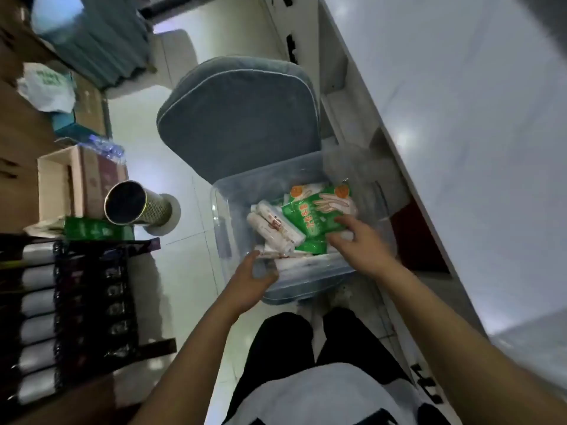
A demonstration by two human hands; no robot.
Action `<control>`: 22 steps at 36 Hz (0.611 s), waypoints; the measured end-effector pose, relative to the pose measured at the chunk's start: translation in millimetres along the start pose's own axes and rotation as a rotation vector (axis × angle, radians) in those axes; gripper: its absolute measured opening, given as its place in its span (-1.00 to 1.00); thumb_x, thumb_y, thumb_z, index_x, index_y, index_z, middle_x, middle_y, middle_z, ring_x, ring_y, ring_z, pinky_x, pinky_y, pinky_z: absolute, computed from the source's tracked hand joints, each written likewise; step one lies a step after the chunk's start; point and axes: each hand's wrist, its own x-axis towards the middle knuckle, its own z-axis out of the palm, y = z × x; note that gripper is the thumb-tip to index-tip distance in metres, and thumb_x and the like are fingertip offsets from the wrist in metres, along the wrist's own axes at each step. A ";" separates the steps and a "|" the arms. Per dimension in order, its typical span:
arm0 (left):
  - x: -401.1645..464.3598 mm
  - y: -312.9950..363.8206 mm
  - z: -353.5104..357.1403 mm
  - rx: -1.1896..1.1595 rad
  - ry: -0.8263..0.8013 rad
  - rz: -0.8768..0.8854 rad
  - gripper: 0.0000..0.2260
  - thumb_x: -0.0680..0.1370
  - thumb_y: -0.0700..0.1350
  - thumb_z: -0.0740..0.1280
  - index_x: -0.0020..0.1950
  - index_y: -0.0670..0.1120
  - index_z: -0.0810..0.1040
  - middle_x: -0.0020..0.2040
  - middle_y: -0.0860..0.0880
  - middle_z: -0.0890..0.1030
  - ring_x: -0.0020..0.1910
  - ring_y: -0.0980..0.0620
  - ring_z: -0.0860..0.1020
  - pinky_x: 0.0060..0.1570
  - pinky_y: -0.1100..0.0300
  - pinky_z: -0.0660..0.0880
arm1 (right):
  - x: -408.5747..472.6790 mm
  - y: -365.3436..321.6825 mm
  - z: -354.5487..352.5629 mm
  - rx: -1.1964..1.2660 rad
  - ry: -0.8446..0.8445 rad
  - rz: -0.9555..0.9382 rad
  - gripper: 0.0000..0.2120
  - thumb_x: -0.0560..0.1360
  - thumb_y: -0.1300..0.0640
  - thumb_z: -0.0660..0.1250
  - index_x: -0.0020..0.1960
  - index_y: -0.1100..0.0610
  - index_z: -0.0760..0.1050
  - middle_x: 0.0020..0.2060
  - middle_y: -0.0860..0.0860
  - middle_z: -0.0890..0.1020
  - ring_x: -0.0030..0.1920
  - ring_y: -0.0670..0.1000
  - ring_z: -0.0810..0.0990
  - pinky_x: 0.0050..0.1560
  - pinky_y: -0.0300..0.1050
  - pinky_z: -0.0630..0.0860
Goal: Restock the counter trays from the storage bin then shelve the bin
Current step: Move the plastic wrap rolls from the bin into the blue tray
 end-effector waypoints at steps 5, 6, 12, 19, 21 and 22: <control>45.4 -18.4 14.1 -0.181 0.040 -0.198 -0.46 0.55 -0.07 0.39 0.48 0.06 0.25 0.23 0.08 0.34 0.17 0.07 0.37 0.09 0.21 0.33 | 11.2 15.9 20.8 -0.157 -0.117 0.104 -0.50 0.51 0.02 0.38 0.40 0.15 0.41 0.35 0.15 0.49 0.33 0.13 0.46 0.27 -0.10 0.38; 56.2 -20.3 16.3 -0.219 0.043 -0.223 -0.48 0.55 -0.09 0.39 0.46 0.03 0.27 0.23 0.06 0.36 0.16 0.06 0.40 0.09 0.20 0.35 | 12.9 20.4 26.0 -0.187 -0.136 0.126 -0.49 0.52 0.02 0.37 0.41 0.16 0.40 0.36 0.16 0.48 0.34 0.14 0.46 0.26 -0.11 0.37; 134.6 -38.2 24.6 -0.440 0.133 -0.389 -0.85 0.48 -0.17 0.45 0.00 -0.05 0.54 0.04 -0.12 0.64 -0.14 0.02 0.57 -0.23 0.21 0.43 | 26.8 36.6 53.7 -0.282 -0.137 0.155 -0.53 0.50 0.09 0.40 0.37 0.19 0.46 0.29 0.19 0.54 0.30 0.14 0.50 0.25 -0.17 0.34; 216.3 -75.8 41.7 -0.624 0.159 -0.592 -0.45 0.46 -0.06 0.47 0.38 -0.24 0.42 0.31 -0.23 0.54 0.27 -0.23 0.52 0.23 -0.02 0.48 | 52.6 41.6 79.9 -0.245 -0.100 0.188 -0.59 0.50 0.13 0.41 0.33 0.17 0.49 0.29 0.14 0.54 0.31 0.09 0.48 0.28 -0.18 0.32; 231.0 -78.6 49.8 -0.647 0.175 -0.615 -0.42 0.45 -0.03 0.49 0.40 -0.20 0.42 0.31 -0.17 0.54 0.24 -0.17 0.53 0.27 -0.07 0.48 | 54.9 42.3 83.8 -0.207 -0.079 0.174 -0.61 0.50 0.15 0.41 0.31 0.15 0.50 0.27 0.10 0.55 0.28 0.05 0.49 0.22 -0.26 0.31; 237.7 -78.9 54.7 -0.667 0.190 -0.615 -0.43 0.45 -0.05 0.50 0.39 -0.18 0.43 0.31 -0.14 0.55 0.22 -0.14 0.54 0.25 -0.05 0.49 | 55.7 42.8 85.2 -0.195 -0.066 0.169 -0.62 0.50 0.15 0.41 0.30 0.14 0.51 0.26 0.08 0.56 0.26 0.02 0.49 0.17 -0.31 0.30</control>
